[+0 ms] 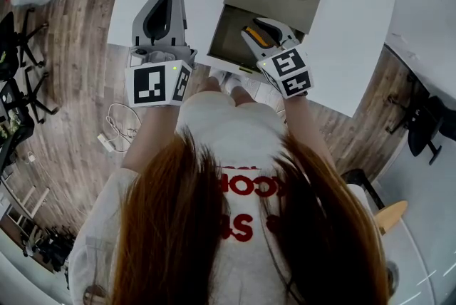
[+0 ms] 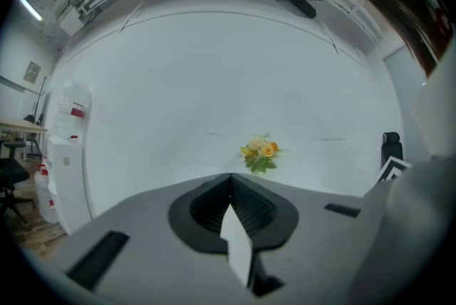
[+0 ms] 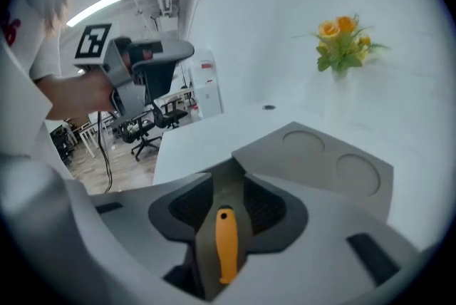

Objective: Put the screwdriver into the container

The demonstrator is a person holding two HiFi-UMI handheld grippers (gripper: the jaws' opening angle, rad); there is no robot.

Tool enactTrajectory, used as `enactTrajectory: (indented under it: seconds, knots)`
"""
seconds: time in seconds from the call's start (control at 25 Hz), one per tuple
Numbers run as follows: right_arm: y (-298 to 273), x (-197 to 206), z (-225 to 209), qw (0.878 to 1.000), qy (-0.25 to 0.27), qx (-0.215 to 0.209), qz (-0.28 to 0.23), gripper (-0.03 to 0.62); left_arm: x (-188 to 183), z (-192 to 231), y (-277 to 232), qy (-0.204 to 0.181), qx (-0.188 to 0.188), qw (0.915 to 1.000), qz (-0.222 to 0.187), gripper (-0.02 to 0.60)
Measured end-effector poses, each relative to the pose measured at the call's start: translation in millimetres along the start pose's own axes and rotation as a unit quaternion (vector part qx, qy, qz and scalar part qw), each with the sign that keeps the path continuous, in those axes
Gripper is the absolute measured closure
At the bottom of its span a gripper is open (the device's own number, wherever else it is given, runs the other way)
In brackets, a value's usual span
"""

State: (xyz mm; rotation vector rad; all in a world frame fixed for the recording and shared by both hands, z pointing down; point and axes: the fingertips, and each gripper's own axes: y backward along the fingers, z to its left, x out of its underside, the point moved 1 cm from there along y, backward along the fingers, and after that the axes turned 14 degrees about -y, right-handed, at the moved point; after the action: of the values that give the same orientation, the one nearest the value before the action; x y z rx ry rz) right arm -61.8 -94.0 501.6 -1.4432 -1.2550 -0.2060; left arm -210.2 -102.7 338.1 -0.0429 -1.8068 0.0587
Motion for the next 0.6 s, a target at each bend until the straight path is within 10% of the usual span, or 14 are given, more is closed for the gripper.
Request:
enactTrajectory:
  seconds: [0.2, 0.6]
  knots:
    - [46.6, -55.8, -17.5, 0.989, -0.04, 0.032, -0.136, 0.576, -7.6, 6.1, -2.9, -0.012, -0.001, 0.9999, -0.009, 0.575]
    - [131.8, -128.0, -31.4, 0.946, -0.057, 0.088, -0.308, 0.589, -38.2, 15.5, -12.4, -0.023, 0.002, 0.9988, -0.042, 0.575]
